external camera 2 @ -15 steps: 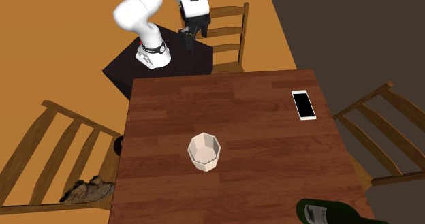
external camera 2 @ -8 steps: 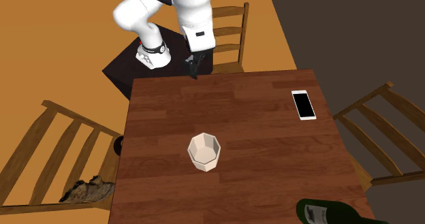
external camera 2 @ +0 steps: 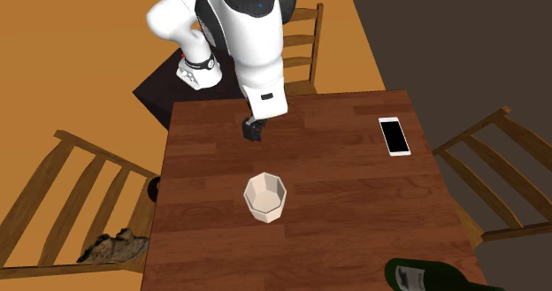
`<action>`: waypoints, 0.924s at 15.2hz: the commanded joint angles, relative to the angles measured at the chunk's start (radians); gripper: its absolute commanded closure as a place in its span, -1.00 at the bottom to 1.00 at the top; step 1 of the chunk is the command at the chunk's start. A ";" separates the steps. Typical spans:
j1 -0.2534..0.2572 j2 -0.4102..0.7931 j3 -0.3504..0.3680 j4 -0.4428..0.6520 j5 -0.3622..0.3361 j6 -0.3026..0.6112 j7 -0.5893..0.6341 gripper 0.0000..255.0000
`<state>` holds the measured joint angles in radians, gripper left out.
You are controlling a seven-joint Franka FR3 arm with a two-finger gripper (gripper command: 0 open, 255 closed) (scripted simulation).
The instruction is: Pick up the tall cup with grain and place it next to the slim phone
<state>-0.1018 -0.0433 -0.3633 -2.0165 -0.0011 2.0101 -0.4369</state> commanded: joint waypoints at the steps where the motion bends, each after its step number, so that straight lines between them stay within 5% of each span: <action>1: -0.011 0.082 -0.015 0.072 0.033 0.005 -0.040 -1.00; 9: -0.109 0.410 -0.032 0.414 0.171 -0.035 -0.180 -1.00; 14: -0.112 0.431 -0.026 0.376 0.182 0.023 -0.187 -1.00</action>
<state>-0.2141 0.3863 -0.3901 -1.6281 0.1790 2.0182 -0.6224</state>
